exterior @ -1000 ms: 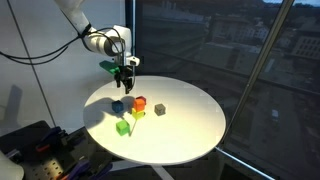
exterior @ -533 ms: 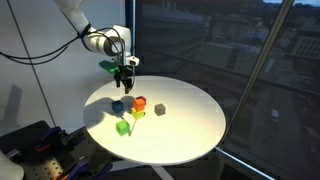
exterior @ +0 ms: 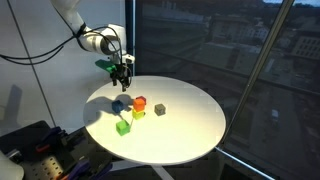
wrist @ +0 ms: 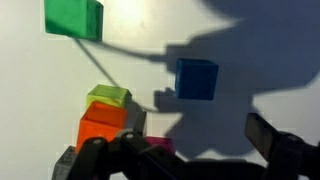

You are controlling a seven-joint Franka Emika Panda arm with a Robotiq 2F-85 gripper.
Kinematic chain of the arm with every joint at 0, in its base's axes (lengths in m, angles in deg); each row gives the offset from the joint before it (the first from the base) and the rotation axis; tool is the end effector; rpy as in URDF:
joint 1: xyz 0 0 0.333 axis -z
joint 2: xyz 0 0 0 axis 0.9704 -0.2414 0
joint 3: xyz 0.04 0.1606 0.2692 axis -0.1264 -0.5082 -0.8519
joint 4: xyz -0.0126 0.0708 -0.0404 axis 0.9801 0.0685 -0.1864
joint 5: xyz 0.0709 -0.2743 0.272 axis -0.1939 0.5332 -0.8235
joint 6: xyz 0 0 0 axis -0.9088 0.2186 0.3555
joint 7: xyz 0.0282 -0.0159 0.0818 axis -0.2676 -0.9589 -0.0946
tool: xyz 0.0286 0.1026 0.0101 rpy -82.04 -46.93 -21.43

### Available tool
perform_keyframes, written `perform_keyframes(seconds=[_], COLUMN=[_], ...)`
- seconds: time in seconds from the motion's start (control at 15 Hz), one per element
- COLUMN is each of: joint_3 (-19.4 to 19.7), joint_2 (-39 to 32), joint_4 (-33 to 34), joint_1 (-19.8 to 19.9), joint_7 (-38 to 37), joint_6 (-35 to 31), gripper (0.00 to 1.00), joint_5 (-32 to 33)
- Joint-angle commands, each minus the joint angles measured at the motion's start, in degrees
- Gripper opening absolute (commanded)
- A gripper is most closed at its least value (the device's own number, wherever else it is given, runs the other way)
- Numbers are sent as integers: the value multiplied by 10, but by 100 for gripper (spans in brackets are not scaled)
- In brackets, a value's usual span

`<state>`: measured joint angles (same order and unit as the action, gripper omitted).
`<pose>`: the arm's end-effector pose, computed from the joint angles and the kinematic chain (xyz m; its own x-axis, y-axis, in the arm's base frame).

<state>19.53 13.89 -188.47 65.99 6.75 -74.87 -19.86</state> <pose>0.5461 0.1096 0.2426 0.9974 -0.0701 -0.0156 -0.0702 -0.9975 -0.0056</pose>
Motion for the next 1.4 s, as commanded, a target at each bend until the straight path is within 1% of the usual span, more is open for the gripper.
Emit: perform_keyframes(seconds=[0.0,0.8,1.33], joint_3=[-2,-10,-7], joint_2=[5,-38,-55], joint_4=[-3,3,2], joint_1=[-4,-7,-11], joint_7=[-15,-4,-27], joint_6=[-9,-42,-56], gripper=[100,100,100], joint_5=[22,12,2])
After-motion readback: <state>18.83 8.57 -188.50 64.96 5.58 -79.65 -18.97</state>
